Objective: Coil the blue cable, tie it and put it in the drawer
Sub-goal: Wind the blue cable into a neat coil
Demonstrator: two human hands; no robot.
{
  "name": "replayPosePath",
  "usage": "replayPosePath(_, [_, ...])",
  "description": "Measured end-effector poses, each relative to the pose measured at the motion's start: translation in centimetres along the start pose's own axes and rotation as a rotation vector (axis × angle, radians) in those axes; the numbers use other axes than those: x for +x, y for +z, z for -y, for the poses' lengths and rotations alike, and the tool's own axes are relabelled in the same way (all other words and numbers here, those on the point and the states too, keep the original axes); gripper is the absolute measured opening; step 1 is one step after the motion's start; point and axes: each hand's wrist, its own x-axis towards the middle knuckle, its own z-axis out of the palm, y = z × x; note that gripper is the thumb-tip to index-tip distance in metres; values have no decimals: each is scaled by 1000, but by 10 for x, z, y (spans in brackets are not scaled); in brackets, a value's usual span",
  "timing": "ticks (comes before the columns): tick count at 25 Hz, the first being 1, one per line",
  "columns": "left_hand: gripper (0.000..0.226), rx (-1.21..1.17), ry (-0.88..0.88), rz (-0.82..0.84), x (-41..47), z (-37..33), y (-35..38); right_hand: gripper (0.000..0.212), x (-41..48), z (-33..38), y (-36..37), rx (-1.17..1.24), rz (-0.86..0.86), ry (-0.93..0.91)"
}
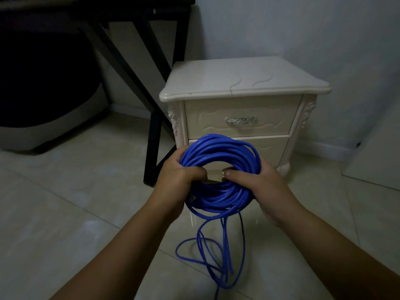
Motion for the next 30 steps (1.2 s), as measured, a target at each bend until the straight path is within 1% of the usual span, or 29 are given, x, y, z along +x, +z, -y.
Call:
replayPosePath(2, [41, -102, -25, -25, -1, 2, 2, 56, 1, -3, 1, 83, 5, 34])
replayPosePath(6, [28, -569, -125, -68, -5, 10, 18, 40, -6, -13, 13, 297, -3, 21])
replayPosePath(7, [27, -628, -159, -53, -6, 12, 21, 41, -8, -14, 15, 326, -22, 28])
replayPosePath(8, [26, -624, -192, -15, -7, 13, 21, 43, -7, -16, 15, 333, -52, 44])
replayPosePath(10, [25, -469, -236, 91, -6, 14, 16, 43, -6, -11, 10, 258, -116, 63])
replayPosePath(11, [31, -333, -230, 122, -4, 14, 11, 40, -4, -7, 7, 164, -143, 37])
replayPosePath(12, [44, -175, -193, 138, -1, 11, 5, 38, -2, -2, 3, 22, -156, -19])
replayPosePath(14, [73, 161, -46, 145, 4, 3, -4, 44, -4, 10, 1, -331, -107, -161])
replayPosePath(15, [84, 342, 63, 178, 4, -1, -6, 46, -6, 12, 3, -504, -49, -229])
replayPosePath(16, [89, 540, 180, 235, 3, -2, -6, 46, -8, 11, 6, -673, 15, -284])
replayPosePath(17, [88, 722, 291, 299, 2, -1, -5, 45, -9, 8, 11, -831, 70, -339])
replayPosePath(18, [81, 834, 363, 351, 0, 3, -2, 47, -10, 4, 15, -968, 105, -394])
replayPosePath(19, [72, 880, 385, 367, -3, 6, 1, 50, -10, 0, 17, -1045, 119, -436])
replayPosePath(20, [62, 892, 385, 346, -5, 8, 4, 52, -10, -1, 17, -1052, 113, -442])
replayPosePath(22, [42, 878, 383, 249, -5, 8, 6, 56, -10, 5, 14, -956, 93, -408])
replayPosePath(23, [36, 845, 366, 212, -4, 6, 5, 58, -9, 8, 11, -893, 102, -364])
replayPosePath(24, [34, 792, 333, 190, -3, 4, 5, 59, -8, 11, 7, -822, 124, -305])
replayPosePath(27, [38, 608, 202, 131, -3, 2, 1, 53, -5, 15, -3, -531, 192, -107])
replayPosePath(30, [41, 445, 104, 68, -2, -1, -1, 55, -3, 8, -8, -254, 196, -1])
